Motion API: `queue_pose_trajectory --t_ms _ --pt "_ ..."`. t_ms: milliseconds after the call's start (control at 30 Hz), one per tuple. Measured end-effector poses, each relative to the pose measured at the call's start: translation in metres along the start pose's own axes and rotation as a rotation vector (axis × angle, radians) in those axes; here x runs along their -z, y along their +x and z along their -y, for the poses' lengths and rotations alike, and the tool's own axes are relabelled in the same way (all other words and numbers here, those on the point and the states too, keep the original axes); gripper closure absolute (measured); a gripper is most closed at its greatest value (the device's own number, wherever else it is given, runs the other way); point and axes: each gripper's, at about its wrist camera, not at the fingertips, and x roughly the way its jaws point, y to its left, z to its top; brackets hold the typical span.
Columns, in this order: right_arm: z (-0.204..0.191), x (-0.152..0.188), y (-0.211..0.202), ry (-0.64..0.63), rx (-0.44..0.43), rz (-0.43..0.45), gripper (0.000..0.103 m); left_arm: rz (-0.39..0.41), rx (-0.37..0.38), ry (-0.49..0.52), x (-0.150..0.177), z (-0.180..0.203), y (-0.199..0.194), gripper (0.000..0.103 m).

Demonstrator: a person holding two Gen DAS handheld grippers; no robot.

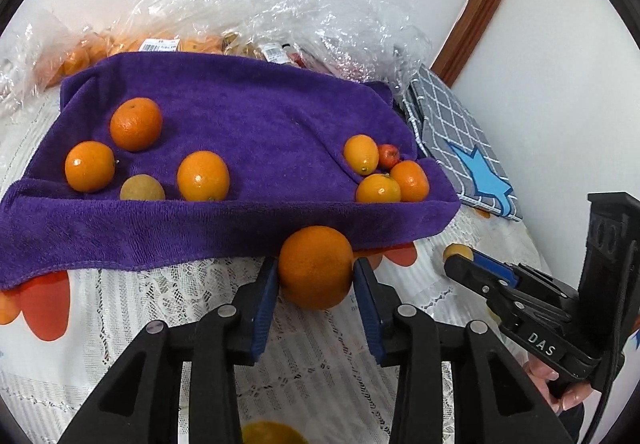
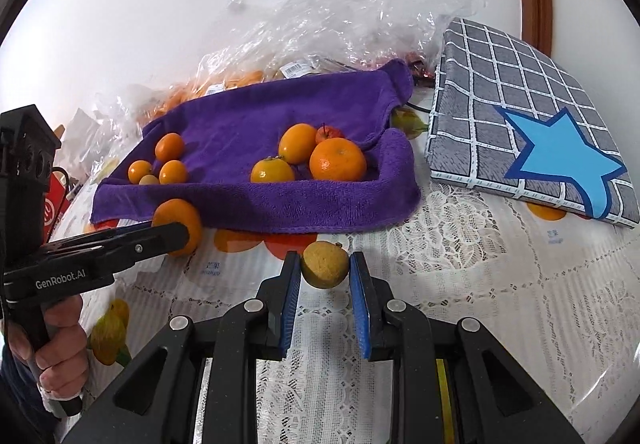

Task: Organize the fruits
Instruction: 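Carry the orange with the left gripper while the right carries its fruit over the towel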

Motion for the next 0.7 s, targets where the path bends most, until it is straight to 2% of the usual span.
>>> queue_pose_trajectory --t_ms 233,367,533,600,700 --pt "0.002 -0.001 0.0 0.026 -0.013 0.001 0.078 0.031 0.009 -0.013 -0.003 -0.007 -0.015 0.07" --pt "0.0 -0.007 0.0 0.034 -0.012 0.003 0.078 0.064 0.022 -0.047 -0.005 -0.02 -0.031 0.079" --pt "-0.006 -0.015 0.001 0.021 -0.011 0.008 0.078 0.045 0.052 -0.082 -0.008 -0.032 -0.034 0.079" --pt "-0.009 -0.016 0.003 0.021 -0.013 0.007 0.078 0.025 0.081 -0.067 -0.006 -0.03 -0.032 0.077" --pt "-0.012 -0.016 0.005 0.019 -0.018 0.002 0.078 0.01 0.073 -0.032 -0.004 -0.022 -0.027 0.071"
